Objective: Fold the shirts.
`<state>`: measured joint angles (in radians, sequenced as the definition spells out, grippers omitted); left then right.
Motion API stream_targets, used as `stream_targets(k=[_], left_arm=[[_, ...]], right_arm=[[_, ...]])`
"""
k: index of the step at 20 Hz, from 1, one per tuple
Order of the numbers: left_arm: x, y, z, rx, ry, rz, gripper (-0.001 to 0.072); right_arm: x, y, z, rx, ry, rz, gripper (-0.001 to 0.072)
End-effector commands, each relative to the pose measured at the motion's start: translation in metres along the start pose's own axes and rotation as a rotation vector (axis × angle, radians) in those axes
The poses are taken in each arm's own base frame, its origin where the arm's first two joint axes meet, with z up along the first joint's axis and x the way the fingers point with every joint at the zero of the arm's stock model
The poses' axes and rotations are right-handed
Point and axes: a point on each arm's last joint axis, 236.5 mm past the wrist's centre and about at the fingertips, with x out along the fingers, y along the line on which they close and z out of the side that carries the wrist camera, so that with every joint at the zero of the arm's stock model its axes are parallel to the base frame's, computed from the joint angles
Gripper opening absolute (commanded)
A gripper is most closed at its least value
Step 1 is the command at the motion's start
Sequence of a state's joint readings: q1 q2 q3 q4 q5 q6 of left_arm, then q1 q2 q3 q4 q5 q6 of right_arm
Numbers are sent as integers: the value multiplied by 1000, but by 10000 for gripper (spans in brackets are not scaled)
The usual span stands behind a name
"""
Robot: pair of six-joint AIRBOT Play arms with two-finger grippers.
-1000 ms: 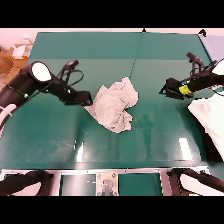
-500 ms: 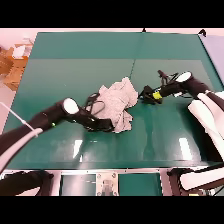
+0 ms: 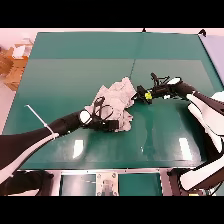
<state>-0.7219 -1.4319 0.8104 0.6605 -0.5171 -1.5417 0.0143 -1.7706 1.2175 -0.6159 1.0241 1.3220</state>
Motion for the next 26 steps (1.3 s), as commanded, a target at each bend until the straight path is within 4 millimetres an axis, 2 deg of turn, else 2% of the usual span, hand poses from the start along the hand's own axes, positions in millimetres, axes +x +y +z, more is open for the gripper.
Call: stream_targets(k=[1,3,5,7,9,11,12,14,15,17,18,20,21,23,24,26], left_arm=[[-1,-3,9,41,-36,-2,25],[-24,-6,18,135,-64,10,24],[-75,-11,43,207,-138,11,24],[-154,-23,76,275,-257,9,24],[-248,-44,103,347,-422,18,24],[-333,-70,108,451,-553,38,25],[-363,-84,104,507,-584,46,25],[-408,-111,95,625,-626,64,25],[-424,-121,93,689,-655,85,25],[-447,-133,92,737,-707,107,26],[-449,-134,92,741,-710,110,26],[-441,-122,92,734,-669,143,26],[-435,-114,92,727,-641,165,25],[-414,-96,98,700,-573,190,26],[-401,-86,101,686,-535,198,26],[-360,-56,107,626,-425,209,26]], right_arm=[[-4,11,4,-38,0,25,9],[-27,33,10,-81,-3,60,8],[-74,69,21,-166,-55,104,8],[-144,119,32,-287,-182,138,8],[-226,175,27,-427,-361,159,8],[-301,230,-4,-560,-529,175,8],[-334,255,-27,-635,-607,179,9],[-382,291,-75,-755,-733,181,8],[-398,301,-96,-802,-784,164,9],[-421,302,-126,-867,-872,73,9],[-428,300,-137,-887,-901,32,9],[-431,294,-152,-895,-912,-8,9],[-424,287,-155,-887,-887,-16,9],[-394,260,-150,-818,-774,-22,9],[-371,238,-145,-765,-698,-26,9],[-317,186,-135,-629,-547,-23,9]])
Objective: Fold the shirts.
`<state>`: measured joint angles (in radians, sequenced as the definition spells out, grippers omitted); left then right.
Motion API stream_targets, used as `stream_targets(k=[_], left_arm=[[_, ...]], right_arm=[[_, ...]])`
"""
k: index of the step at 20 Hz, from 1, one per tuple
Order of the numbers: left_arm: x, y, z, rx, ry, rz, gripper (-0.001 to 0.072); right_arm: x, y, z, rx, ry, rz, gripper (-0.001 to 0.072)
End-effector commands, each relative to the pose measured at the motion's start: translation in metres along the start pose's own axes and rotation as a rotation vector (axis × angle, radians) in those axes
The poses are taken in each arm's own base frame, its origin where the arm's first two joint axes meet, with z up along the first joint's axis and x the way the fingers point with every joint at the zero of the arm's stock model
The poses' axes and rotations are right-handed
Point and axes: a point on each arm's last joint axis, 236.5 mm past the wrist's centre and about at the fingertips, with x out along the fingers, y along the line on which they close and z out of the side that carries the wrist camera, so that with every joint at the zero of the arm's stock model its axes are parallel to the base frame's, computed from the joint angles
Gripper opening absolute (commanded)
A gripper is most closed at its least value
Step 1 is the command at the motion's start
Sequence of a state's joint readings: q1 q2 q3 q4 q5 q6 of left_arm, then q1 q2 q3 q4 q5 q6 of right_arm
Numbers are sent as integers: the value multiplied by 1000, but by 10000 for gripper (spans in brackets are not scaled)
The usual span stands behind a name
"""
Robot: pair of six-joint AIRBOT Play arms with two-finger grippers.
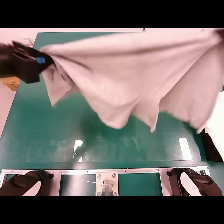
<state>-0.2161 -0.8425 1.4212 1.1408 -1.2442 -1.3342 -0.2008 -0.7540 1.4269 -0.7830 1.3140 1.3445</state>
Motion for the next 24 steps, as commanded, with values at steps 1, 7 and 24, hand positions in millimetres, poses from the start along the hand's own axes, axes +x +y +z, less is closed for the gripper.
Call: stream_targets(k=[1,7,24], left_arm=[[54,21,-56,-63,197,-11,26],[187,57,-209,-308,591,-64,28],[199,-30,-295,-544,780,-110,654]], right_arm=[[45,-39,-98,177,232,16,9],[128,-109,-328,557,469,-111,9],[141,-131,-323,525,428,-160,10]])
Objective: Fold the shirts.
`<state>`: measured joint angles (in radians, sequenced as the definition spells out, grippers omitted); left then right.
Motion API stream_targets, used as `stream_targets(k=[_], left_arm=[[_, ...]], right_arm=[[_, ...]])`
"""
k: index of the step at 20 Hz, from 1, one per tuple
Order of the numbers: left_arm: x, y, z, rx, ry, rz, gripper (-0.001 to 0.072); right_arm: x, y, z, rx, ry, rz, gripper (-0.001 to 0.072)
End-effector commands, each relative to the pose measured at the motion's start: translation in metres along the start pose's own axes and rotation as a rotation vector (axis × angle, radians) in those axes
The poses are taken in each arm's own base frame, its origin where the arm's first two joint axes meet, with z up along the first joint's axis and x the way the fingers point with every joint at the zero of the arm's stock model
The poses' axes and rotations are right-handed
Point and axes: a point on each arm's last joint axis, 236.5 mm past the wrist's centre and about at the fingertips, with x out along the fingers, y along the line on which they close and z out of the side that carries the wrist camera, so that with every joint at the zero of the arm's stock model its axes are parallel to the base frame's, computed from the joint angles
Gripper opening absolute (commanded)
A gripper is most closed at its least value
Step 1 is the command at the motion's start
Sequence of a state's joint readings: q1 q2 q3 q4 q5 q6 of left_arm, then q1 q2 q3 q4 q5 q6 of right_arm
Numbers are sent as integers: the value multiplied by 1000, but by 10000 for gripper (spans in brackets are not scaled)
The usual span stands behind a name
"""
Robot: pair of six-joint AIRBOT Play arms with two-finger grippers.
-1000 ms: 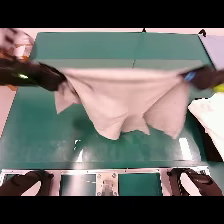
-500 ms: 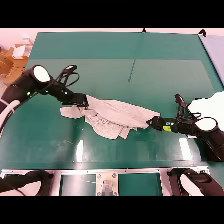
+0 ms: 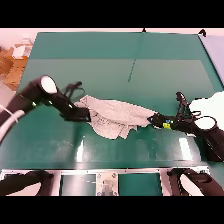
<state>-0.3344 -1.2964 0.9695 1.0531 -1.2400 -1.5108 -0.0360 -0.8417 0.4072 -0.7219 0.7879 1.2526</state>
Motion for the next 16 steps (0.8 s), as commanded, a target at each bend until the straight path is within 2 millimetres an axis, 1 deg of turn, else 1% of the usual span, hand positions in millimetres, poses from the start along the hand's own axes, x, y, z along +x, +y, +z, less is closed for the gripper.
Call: stream_targets(k=[1,4,8,10,11,12,13,15,16], left_arm=[[49,-18,4,-58,-123,-50,653],[62,-29,16,-80,-219,-80,653],[79,-22,12,-105,-176,-68,653],[86,-22,9,-116,-153,-77,649],[85,-23,10,-114,-157,-78,437],[83,-24,12,-92,-163,-79,177],[81,-27,14,-80,-165,-82,35],[72,-35,18,-42,-169,-91,26],[64,-39,20,-18,-171,-95,26]], right_arm=[[0,0,1,-2,-5,-1,10],[0,0,1,-2,-5,-1,10],[0,0,1,-1,-5,-1,10],[0,0,1,-1,-4,-1,10],[0,0,1,-1,-4,0,10],[0,0,0,-1,-1,0,10],[0,0,0,-1,-1,0,10],[0,0,1,-2,-2,0,10],[0,0,0,-2,-1,0,10]])
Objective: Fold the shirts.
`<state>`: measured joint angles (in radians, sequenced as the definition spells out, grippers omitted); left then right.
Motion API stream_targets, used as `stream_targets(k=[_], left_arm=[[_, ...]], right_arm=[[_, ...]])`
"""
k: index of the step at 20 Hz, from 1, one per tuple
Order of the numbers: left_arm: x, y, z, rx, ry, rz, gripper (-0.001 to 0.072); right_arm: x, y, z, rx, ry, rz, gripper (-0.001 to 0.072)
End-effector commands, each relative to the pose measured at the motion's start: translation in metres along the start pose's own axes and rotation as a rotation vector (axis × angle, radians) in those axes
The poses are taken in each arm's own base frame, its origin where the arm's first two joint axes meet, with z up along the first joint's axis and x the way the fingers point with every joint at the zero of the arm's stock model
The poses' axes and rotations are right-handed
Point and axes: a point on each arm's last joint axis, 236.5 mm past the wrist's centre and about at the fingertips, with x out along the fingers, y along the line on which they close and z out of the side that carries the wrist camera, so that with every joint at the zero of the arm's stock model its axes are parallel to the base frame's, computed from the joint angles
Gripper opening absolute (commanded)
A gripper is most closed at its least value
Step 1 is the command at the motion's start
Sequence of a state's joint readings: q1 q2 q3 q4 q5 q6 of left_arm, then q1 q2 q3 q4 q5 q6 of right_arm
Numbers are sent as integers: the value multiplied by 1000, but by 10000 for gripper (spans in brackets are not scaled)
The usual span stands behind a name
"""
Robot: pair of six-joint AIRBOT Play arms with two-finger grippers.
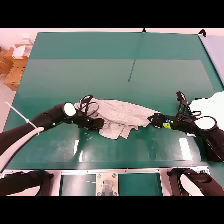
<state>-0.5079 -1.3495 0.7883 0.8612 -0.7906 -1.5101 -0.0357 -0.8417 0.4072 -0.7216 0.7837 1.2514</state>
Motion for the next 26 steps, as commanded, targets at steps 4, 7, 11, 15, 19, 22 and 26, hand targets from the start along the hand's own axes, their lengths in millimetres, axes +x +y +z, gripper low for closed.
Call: stream_targets(k=[4,7,11,15,19,22,26], left_arm=[[-79,-9,17,154,-7,30,26],[-158,23,18,163,-66,149,26],[-213,56,-2,138,-86,218,26],[-215,61,1,150,-93,227,26],[-215,61,7,161,-116,230,26],[-216,60,12,162,-137,228,26],[-217,60,19,164,-167,227,26]], right_arm=[[-1,6,-18,-1,76,25,101],[-3,12,-37,5,157,51,290],[-8,9,-41,101,186,50,326],[-23,-21,-21,241,125,21,502],[-43,-62,-46,408,201,-62,493],[-28,-76,-74,467,223,-86,491],[-6,-84,-76,470,177,-81,398]])
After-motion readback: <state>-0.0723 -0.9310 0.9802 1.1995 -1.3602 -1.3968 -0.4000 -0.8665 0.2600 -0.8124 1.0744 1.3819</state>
